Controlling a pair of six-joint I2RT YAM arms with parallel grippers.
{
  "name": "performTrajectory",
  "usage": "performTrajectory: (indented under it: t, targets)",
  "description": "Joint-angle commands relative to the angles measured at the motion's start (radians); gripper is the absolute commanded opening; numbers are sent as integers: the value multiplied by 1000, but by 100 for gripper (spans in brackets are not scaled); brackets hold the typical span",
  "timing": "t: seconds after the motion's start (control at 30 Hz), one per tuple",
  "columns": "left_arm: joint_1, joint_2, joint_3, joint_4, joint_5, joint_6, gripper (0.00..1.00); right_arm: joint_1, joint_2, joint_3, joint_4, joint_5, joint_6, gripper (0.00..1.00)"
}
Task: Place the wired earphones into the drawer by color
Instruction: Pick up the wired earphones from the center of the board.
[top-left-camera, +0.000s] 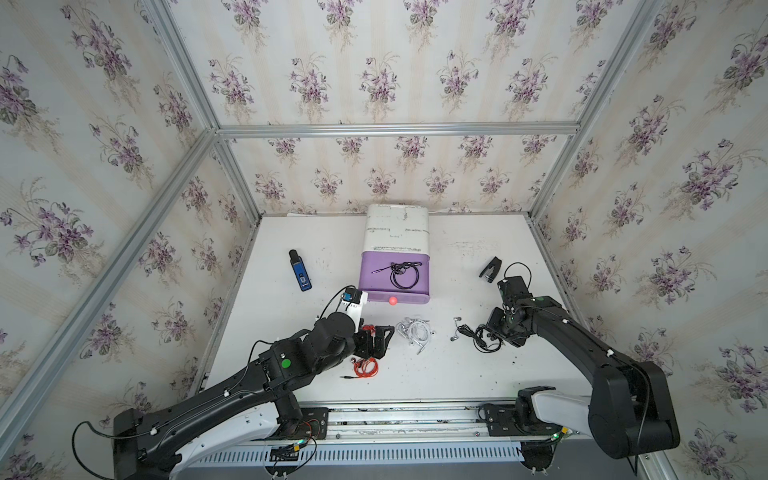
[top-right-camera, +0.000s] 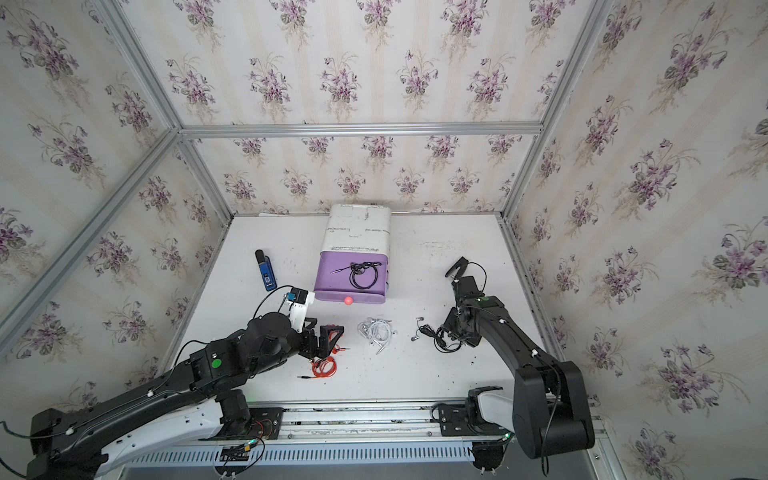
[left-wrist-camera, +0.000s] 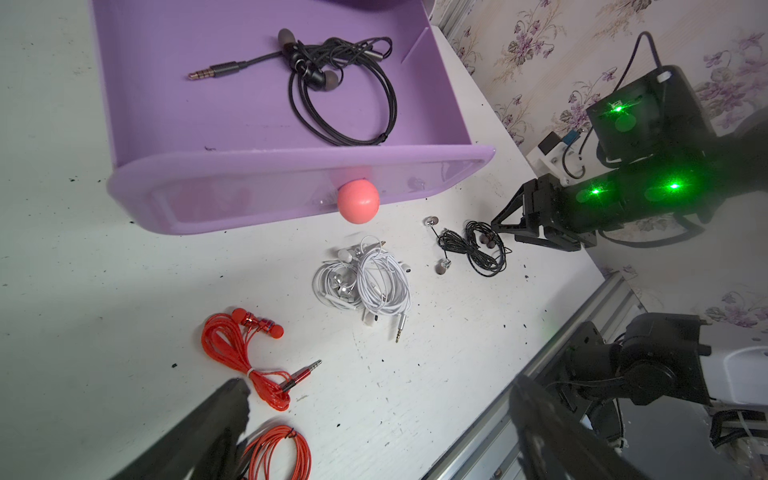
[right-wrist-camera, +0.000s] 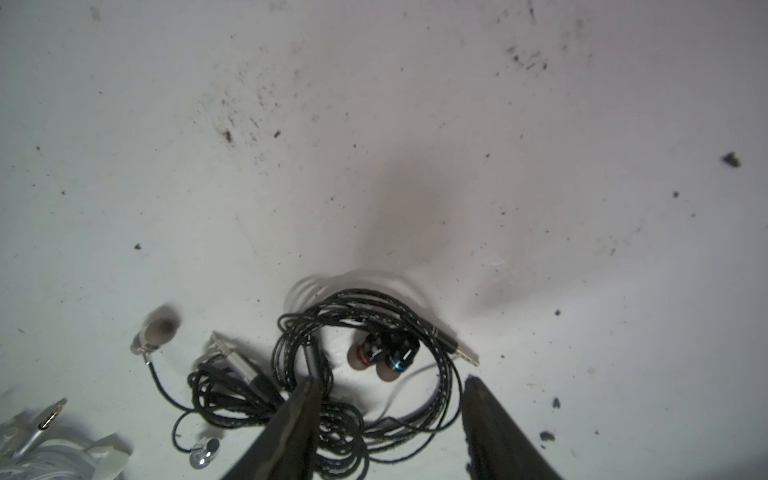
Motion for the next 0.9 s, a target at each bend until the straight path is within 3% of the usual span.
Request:
performTrajectory:
  t: [0.0, 0.23, 0.4, 0.5, 0.67, 0.87]
  targets:
    - [1, 11, 5, 36, 4, -1, 100, 53, 42, 88, -35, 78, -29, 60]
    - [5, 34, 26, 45, 16, 11, 100, 79, 176, 313, -189, 123, -264, 63]
    - [6, 34, 23, 51, 20, 13, 100, 84, 275, 413, -241, 5, -390, 65]
    - [7, 37, 27, 48, 23, 11, 100, 120, 338, 442, -263, -39, -402, 64]
    - [10, 36, 24, 46, 22, 7, 100, 198, 346, 363, -184, -116, -403, 63]
    - [10, 40, 25, 34, 22, 6, 100, 233, 335, 312, -160, -107, -379, 59]
